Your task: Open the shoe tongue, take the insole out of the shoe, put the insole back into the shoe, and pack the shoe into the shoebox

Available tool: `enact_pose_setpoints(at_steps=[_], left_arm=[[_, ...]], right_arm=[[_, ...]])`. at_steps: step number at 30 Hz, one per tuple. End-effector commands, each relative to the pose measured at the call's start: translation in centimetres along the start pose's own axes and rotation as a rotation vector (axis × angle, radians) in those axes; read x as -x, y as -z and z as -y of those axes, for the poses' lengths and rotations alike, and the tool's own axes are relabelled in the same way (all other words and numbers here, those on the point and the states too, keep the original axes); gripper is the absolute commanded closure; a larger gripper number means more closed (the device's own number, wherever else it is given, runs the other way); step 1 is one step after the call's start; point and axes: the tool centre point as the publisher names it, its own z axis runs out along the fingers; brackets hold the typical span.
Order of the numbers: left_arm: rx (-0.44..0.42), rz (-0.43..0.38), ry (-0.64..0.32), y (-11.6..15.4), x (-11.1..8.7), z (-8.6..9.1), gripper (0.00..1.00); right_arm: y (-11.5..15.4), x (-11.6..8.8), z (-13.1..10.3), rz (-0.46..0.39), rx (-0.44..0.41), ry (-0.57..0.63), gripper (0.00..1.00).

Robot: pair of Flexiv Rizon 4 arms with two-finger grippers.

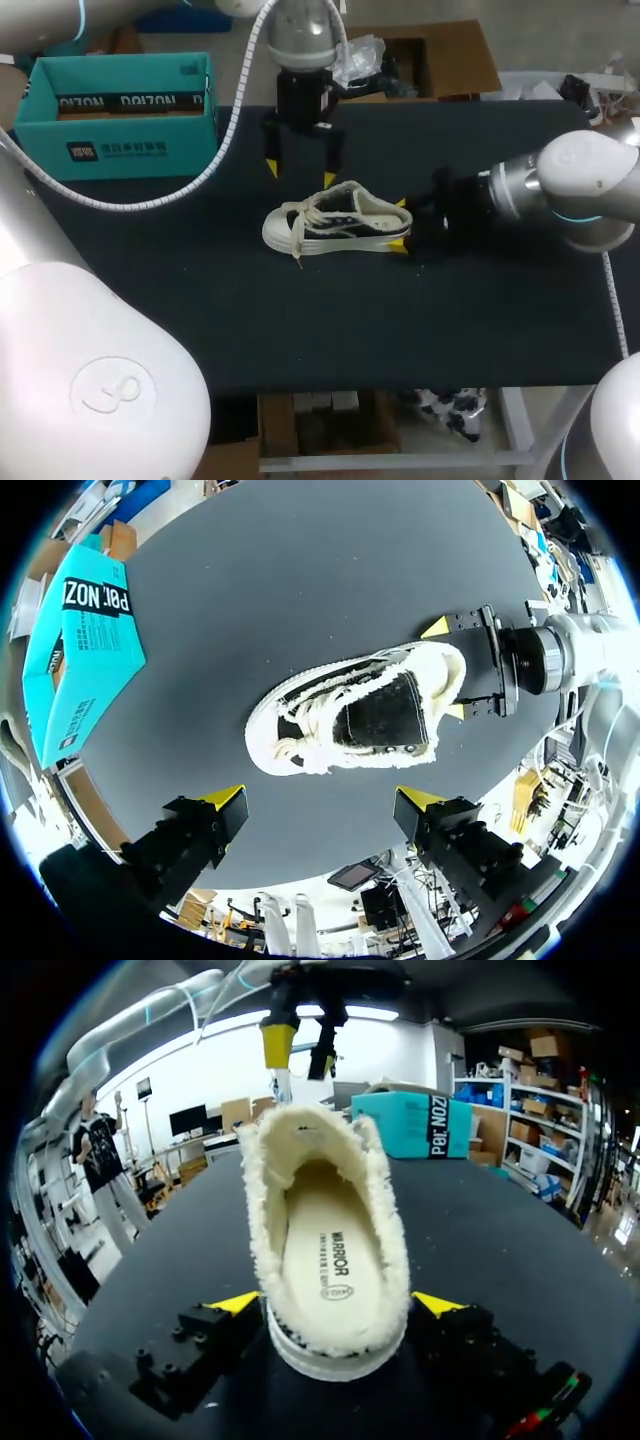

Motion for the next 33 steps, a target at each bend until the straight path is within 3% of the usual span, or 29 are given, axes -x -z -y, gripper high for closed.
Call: enact_pose_setpoints(at_steps=[1,5,6,7,8,13,24,26,29,33], left_arm=[[0.004,0.003,-0.001,-0.3,-0.2,0.2,0.0],[0.007,0.006,-0.001,-0.3,-0.3,0.3,0.0],[0.007,0.006,0.0,-0.3,-0.4,0.3,0.0],[0.006,0.006,0.0,-0.3,-0.4,0.3,0.0],[0.006,0.006,0.0,-0.3,-0.5,0.4,0.0],[-0.009,0.007,0.008,-0.3,-1.4,0.7,0.0],[-0.008,0.077,0.053,-1.4,-5.3,3.4,0.0],[-0.01,0.1,0.078,-1.8,-5.7,3.8,0.17],[0.004,0.114,0.088,-2.3,-6.0,4.3,0.13],[0.029,0.135,0.101,-2.8,-6.5,4.6,0.16]], right_arm=[[-0.4,0.3,0.4,0.001,0.015,0.001,0.0],[-0.5,0.3,0.5,0.002,0.021,0.002,0.0],[-0.6,0.3,0.5,0.003,0.023,0.001,0.36],[-0.6,0.3,0.5,0.005,0.023,0.001,0.8],[-0.6,0.3,0.5,0.006,0.024,0.002,1.0],[-0.6,0.3,0.6,0.014,0.027,0.006,1.0],[-0.8,0.3,0.6,0.008,0.033,0.01,1.0],[-0.8,0.3,0.6,0.008,0.033,0.01,1.0],[-0.8,0.3,0.6,0.008,0.033,0.01,1.0],[-0.8,0.3,0.6,0.008,0.033,0.01,1.0]])
